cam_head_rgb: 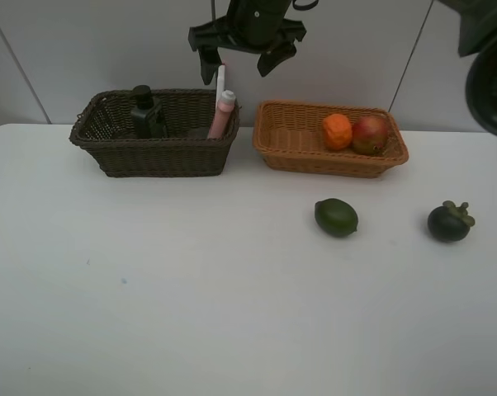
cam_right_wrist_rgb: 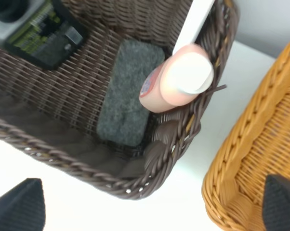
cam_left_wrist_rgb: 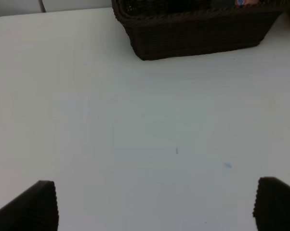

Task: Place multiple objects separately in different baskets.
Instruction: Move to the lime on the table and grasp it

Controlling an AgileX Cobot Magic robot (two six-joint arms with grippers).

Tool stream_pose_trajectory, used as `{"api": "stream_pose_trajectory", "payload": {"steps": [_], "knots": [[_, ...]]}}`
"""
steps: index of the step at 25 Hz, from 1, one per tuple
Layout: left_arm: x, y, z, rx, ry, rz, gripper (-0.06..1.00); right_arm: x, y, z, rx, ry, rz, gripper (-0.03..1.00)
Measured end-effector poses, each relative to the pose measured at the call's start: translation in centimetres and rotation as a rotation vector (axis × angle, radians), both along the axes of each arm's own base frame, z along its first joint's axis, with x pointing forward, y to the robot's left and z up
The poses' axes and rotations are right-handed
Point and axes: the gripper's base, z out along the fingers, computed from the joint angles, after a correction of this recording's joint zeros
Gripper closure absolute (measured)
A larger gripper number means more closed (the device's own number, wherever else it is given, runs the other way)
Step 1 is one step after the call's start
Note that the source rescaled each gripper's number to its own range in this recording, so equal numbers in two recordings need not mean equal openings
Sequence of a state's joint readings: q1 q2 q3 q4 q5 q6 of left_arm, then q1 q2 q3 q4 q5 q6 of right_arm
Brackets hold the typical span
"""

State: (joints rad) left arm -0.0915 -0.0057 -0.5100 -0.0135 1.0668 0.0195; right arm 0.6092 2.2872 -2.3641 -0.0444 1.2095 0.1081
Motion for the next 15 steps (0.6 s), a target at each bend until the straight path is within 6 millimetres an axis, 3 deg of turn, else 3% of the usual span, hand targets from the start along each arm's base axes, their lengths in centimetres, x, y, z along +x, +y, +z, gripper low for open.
{"api": "stream_pose_trajectory", "payload": {"steps": [5, 8, 11, 15], "knots": [[0.0, 0.0, 0.0, 0.0, 0.0, 0.0, -0.06, -2.6, -1.4, 3.9, 0.026, -0.012, 0.045, -0.03], [0.0, 0.0, 0.0, 0.0, 0.0, 0.0, -0.06, -4.5, -3.0, 4.8, -0.018, -0.003, 0.048, -0.03], [0.0, 0.0, 0.0, 0.0, 0.0, 0.0, -0.06, -6.5, -5.0, 3.9, -0.116, 0.036, 0.056, -0.03], [0.0, 0.0, 0.0, 0.0, 0.0, 0.0, -0.06, -9.2, -7.6, 0.3, -0.253, 0.159, 0.089, -0.03]]}}
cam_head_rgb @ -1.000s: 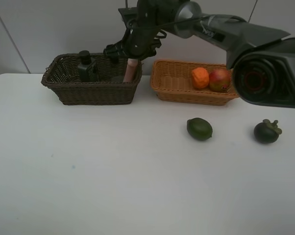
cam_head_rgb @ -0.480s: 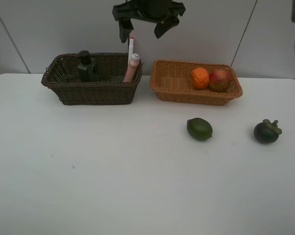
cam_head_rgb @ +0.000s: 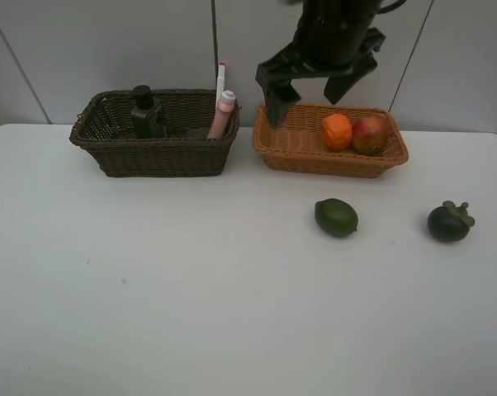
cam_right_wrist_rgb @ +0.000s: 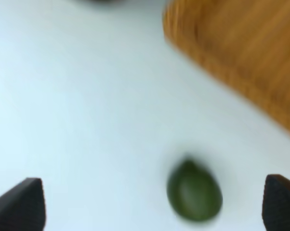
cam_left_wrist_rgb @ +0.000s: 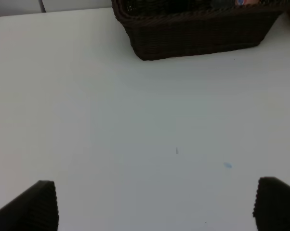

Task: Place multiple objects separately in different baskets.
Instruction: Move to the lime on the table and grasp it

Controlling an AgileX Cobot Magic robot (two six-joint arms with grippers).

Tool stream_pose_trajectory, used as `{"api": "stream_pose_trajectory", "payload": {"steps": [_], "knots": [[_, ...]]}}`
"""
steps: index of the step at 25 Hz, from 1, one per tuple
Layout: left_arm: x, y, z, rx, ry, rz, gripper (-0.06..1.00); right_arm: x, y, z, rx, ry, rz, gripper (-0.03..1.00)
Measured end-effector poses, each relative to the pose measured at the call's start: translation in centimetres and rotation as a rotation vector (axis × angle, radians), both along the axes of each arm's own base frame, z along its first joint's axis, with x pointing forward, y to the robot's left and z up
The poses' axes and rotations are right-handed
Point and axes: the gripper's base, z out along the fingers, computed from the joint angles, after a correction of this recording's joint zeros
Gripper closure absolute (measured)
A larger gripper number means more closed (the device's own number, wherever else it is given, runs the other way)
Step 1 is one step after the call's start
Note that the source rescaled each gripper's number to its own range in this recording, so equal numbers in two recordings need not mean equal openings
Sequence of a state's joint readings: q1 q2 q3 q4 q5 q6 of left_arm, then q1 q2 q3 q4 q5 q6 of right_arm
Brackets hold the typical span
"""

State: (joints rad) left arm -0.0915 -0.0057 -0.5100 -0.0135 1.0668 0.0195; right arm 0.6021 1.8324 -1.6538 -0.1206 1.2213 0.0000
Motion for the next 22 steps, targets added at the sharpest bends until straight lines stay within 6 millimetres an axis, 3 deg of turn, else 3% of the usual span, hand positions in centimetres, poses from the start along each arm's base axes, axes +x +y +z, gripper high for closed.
{"api": "stream_pose_trajectory", "payload": {"steps": [4, 8, 14, 22], "knots": [[0.0, 0.0, 0.0, 0.0, 0.0, 0.0, -0.06, -1.3, -2.8, -4.4, -0.095, 0.121, 0.005, -0.03], [0.0, 0.0, 0.0, 0.0, 0.0, 0.0, -0.06, -0.8, -5.4, -7.3, -0.065, 0.135, -0.032, -0.03], [0.0, 0.0, 0.0, 0.0, 0.0, 0.0, -0.06, 0.7, -8.1, -8.6, 0.051, 0.11, -0.046, -0.03], [0.0, 0.0, 0.0, 0.0, 0.0, 0.0, -0.06, 1.6, -8.8, -10.3, 0.106, 0.151, -0.031, -0.03]]}}
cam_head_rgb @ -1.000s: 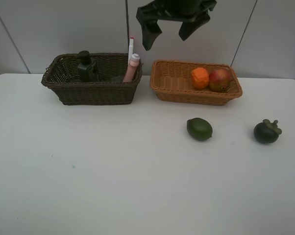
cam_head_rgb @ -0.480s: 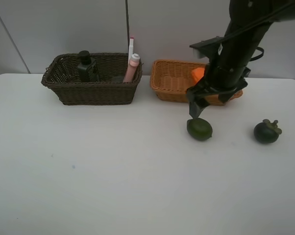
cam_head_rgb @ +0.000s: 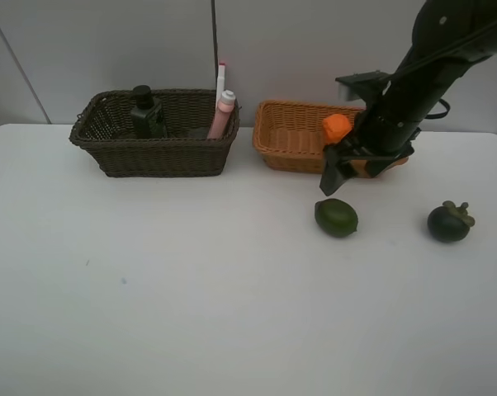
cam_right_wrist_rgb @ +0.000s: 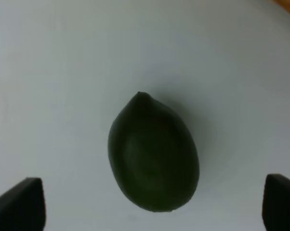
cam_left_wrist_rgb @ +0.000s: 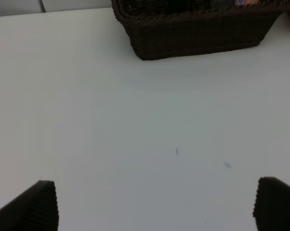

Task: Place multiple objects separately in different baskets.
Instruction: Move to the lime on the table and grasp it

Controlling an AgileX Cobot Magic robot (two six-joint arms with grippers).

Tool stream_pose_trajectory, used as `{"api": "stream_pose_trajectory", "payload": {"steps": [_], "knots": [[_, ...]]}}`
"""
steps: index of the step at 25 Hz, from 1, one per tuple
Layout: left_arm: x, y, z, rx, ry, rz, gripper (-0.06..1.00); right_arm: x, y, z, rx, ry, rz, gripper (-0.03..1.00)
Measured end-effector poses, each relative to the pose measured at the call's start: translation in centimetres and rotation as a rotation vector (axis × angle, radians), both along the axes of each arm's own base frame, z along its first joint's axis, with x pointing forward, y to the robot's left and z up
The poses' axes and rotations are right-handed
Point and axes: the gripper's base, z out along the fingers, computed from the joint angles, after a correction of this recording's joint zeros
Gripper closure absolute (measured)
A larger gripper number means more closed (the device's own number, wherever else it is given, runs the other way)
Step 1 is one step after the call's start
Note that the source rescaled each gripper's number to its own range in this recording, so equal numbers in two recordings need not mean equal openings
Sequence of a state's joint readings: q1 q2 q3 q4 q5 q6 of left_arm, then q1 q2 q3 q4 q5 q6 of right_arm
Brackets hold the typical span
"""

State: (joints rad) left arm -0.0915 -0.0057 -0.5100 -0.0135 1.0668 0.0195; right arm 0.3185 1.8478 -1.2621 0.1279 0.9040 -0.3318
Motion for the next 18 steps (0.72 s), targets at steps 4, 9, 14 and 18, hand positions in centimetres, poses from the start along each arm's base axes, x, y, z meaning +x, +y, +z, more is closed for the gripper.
{"api": "stream_pose_trajectory", "payload": {"steps": [4, 9, 14, 18], "knots": [[0.0, 0.0, 0.0, 0.0, 0.0, 0.0, -0.06, 0.1, -0.1, -2.5, -0.034, 0.047, 0.012, -0.03], [0.0, 0.0, 0.0, 0.0, 0.0, 0.0, -0.06, 0.7, 0.0, -5.2, -0.049, 0.068, 0.012, -0.03], [0.0, 0.0, 0.0, 0.0, 0.0, 0.0, -0.06, 1.1, 0.0, -7.0, -0.062, 0.069, 0.016, -0.03], [0.0, 0.0, 0.0, 0.0, 0.0, 0.0, -0.06, 1.4, 0.1, -8.4, -0.071, 0.074, 0.018, -0.03]]}}
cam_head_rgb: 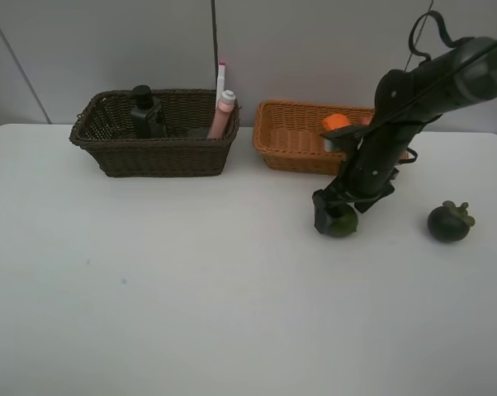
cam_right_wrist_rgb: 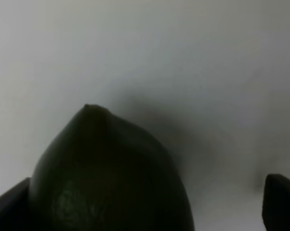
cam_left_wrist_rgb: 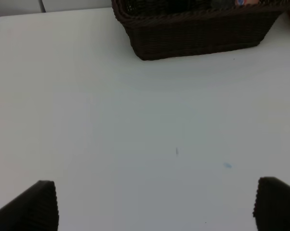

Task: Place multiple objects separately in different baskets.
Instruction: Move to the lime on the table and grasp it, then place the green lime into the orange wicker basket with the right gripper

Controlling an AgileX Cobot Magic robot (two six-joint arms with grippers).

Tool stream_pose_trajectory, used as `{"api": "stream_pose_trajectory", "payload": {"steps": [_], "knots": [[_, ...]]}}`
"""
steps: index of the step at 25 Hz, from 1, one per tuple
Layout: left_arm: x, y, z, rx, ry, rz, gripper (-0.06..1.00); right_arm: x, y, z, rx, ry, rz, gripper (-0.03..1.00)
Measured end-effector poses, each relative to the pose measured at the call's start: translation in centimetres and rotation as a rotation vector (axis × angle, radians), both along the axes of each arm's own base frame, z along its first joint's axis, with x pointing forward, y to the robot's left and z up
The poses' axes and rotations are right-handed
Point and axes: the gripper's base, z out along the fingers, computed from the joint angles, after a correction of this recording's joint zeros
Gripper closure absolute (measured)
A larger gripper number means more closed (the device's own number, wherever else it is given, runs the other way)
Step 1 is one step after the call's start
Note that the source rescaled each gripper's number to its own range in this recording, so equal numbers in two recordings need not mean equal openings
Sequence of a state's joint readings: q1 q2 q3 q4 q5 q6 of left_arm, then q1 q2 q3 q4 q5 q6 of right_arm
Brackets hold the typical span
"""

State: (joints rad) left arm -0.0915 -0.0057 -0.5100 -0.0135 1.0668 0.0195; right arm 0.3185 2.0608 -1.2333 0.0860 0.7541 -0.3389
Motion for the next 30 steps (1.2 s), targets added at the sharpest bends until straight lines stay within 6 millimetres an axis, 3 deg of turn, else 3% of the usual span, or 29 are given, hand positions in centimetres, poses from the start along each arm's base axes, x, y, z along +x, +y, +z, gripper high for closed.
{"api": "stream_pose_trajectory", "payload": {"steps": [5, 7, 10, 16, 19, 25, 27, 30], "knots": [[0.0, 0.0, 0.0, 0.0, -0.001, 0.0, -0.06, 0.1, 0.0, -0.7, -0.004, -0.001, 0.002, 0.02], [0.0, 0.0, 0.0, 0.0, -0.001, 0.0, -0.06, 0.2, 0.0, -0.7, -0.003, -0.004, 0.001, 0.14], [0.0, 0.0, 0.0, 0.0, -0.001, 0.0, -0.06, 0.2, 0.0, -0.7, -0.003, -0.004, 0.001, 0.41], [0.0, 0.0, 0.0, 0.0, -0.001, 0.0, -0.06, 0.2, 0.0, -0.2, -0.006, 0.013, -0.006, 0.41], [0.0, 0.0, 0.0, 0.0, -0.001, 0.0, -0.06, 0.8, 0.3, 2.3, 0.007, -0.007, -0.026, 0.41], [0.0, 0.0, 0.0, 0.0, -0.001, 0.0, -0.06, 4.1, 1.4, 10.2, 0.098, -0.224, -0.093, 0.41], [0.0, 0.0, 0.0, 0.0, -0.001, 0.0, -0.06, 5.3, 1.8, 11.5, 0.119, -0.275, -0.098, 0.41], [0.0, 0.0, 0.0, 0.0, -0.001, 0.0, -0.06, 7.0, 2.4, 11.5, 0.14, -0.304, -0.119, 0.41]]}}
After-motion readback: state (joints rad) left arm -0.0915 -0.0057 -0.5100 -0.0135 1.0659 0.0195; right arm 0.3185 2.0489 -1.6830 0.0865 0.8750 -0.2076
